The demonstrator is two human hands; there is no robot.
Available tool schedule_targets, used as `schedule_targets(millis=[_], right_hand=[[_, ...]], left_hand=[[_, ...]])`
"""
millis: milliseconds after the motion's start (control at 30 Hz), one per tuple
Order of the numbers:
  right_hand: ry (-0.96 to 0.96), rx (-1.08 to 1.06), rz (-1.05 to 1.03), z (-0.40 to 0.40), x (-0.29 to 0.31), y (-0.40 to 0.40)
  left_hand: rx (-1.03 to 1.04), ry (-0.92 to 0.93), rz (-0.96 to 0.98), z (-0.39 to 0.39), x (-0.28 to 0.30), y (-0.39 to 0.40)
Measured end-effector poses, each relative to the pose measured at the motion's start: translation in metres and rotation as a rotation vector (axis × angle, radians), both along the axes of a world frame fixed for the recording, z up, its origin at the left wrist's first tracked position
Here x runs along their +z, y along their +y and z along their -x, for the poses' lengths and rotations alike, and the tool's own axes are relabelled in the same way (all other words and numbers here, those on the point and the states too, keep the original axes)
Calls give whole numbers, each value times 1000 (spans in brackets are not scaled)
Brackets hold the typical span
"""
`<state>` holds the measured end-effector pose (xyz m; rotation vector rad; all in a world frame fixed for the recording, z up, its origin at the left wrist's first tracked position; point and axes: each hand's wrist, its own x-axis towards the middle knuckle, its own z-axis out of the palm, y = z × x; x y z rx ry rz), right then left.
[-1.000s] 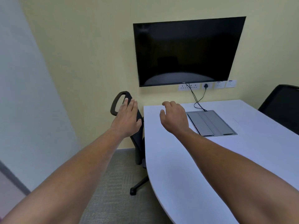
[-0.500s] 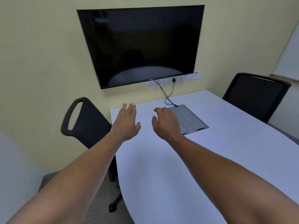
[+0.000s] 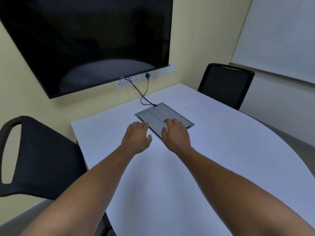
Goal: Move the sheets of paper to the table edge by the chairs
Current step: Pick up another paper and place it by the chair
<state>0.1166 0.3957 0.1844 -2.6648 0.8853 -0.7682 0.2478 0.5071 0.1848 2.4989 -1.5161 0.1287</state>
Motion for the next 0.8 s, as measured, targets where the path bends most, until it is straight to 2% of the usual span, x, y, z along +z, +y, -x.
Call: schedule_targets(millis=[200, 400, 567, 800], right_hand=[[25, -175, -67, 0, -22, -17], [116, -293, -133, 21, -61, -45], [173, -340, -185, 36, -89, -81], [208, -374, -241, 47, -120, -151]], left_hand=[[-122, 71, -23, -24, -26, -37], [-186, 157, -102, -15, -71, -72], [-295, 37, -231, -10, -104, -105], [-243, 101, -222, -10, -131, -165]])
